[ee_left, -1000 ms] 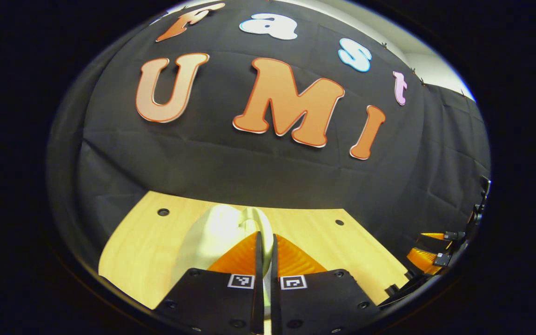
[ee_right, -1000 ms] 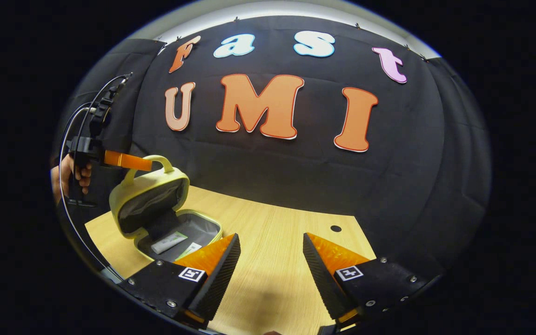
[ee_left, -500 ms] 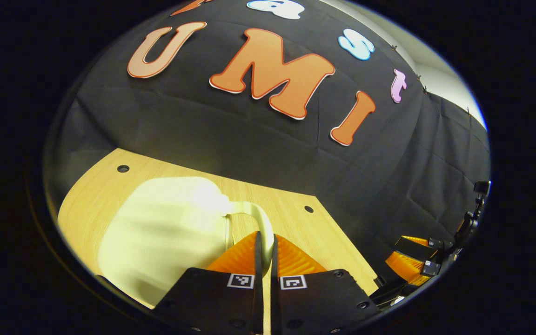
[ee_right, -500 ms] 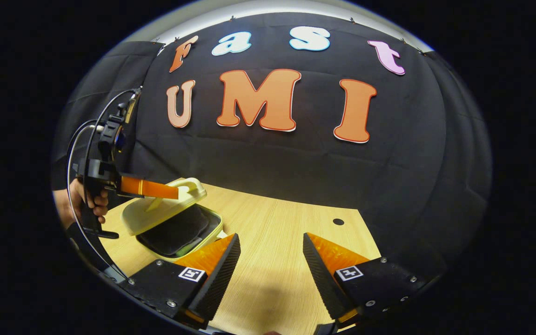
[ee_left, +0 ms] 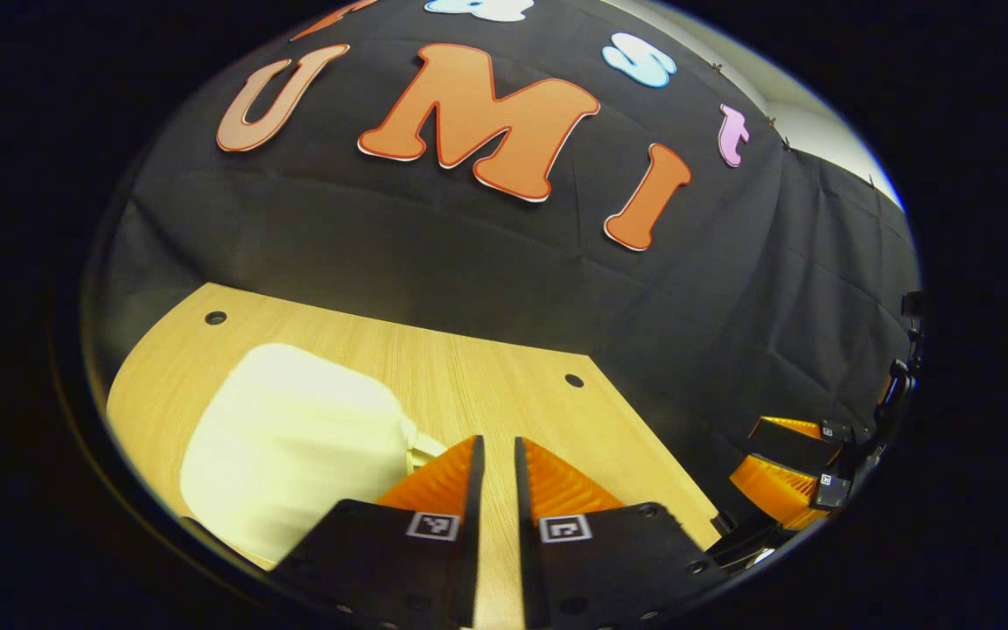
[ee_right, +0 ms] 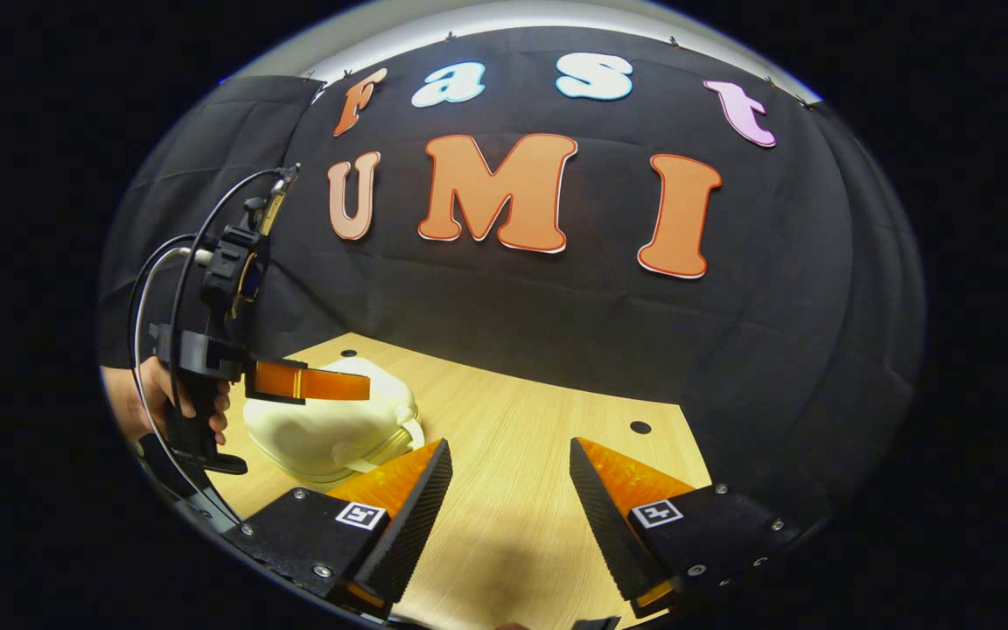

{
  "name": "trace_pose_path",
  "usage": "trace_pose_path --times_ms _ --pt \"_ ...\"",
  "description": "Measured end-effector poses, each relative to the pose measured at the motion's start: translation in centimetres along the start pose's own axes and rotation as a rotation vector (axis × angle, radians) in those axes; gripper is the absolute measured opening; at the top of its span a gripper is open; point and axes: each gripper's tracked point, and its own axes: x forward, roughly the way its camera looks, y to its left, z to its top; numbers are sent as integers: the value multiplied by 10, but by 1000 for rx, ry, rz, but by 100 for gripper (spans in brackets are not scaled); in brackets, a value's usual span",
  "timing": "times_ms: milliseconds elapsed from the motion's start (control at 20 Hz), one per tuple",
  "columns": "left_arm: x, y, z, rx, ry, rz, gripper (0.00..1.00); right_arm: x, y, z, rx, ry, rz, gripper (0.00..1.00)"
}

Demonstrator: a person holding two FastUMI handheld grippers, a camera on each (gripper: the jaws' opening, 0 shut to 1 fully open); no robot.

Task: First open the suitcase, pack the skin care products into it, and then close the suitcase.

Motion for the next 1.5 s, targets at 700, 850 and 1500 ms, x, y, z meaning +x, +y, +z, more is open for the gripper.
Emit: trace_pose_path --times_ms 700,850,1500 --pt "-72 -13 62 249 -339 291 91 9 34 37 46 -161 61 87" --pt "-75 -13 60 262 -341 317 91 10 45 33 38 -155 97 87" --pt "-74 -19 41 316 -316 341 97 6 42 38 67 -194 107 87"
